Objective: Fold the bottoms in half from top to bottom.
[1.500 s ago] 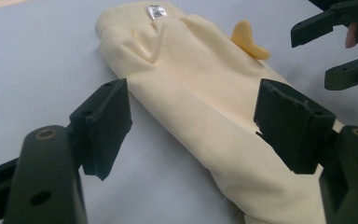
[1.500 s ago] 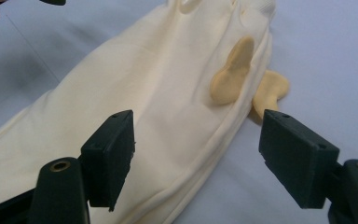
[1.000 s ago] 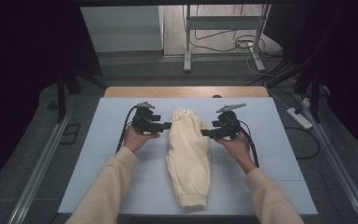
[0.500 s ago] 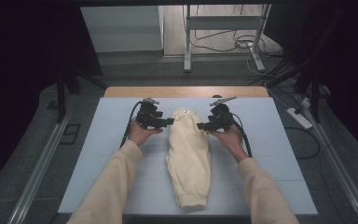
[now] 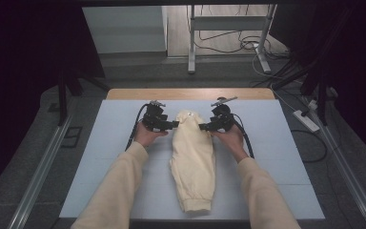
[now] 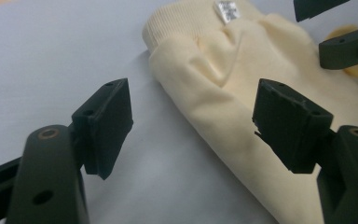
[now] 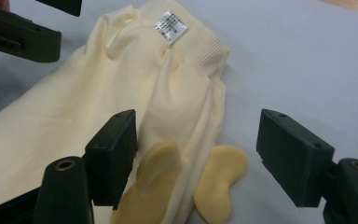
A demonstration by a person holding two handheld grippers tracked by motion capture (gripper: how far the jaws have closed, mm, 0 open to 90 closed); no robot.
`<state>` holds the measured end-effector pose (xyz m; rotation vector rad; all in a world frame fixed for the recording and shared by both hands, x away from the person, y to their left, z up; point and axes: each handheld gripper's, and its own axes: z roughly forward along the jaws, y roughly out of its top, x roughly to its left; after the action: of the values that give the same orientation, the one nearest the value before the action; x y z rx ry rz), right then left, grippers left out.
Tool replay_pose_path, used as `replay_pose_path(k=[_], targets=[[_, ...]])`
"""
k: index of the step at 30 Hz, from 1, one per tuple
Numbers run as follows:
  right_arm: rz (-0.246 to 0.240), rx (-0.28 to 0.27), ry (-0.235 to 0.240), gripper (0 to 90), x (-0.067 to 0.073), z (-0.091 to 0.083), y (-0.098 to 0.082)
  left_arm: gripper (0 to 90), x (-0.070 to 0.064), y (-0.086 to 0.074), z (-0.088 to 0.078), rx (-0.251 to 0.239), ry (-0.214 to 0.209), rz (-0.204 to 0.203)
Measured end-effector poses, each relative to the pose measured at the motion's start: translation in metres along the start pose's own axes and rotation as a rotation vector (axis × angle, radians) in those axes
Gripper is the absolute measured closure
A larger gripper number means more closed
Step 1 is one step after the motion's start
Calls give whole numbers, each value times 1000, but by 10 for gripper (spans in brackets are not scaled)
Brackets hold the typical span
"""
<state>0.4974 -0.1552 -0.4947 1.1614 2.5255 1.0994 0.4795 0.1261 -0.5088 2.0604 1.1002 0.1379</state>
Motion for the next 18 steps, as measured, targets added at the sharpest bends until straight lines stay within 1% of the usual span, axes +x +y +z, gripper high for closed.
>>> replay_pose_path(k=[2,5,10,12,15,18], targets=[[-2,8,3,302,0,3,0,295,-1,-1,3,14,-1,6],[-9,30,-9,310,-1,8,-2,305,-1,-1,7,19,1,5],[-8,79,-36,327,-4,15,-6,314,1,-3,12,41,8,-9],[-7,90,-38,332,-5,17,-7,317,1,-4,15,50,8,-10],[-10,97,-30,344,-6,19,-9,326,1,-4,18,63,5,-8],[-27,98,-31,358,-3,21,-9,331,0,-5,20,72,9,-5]])
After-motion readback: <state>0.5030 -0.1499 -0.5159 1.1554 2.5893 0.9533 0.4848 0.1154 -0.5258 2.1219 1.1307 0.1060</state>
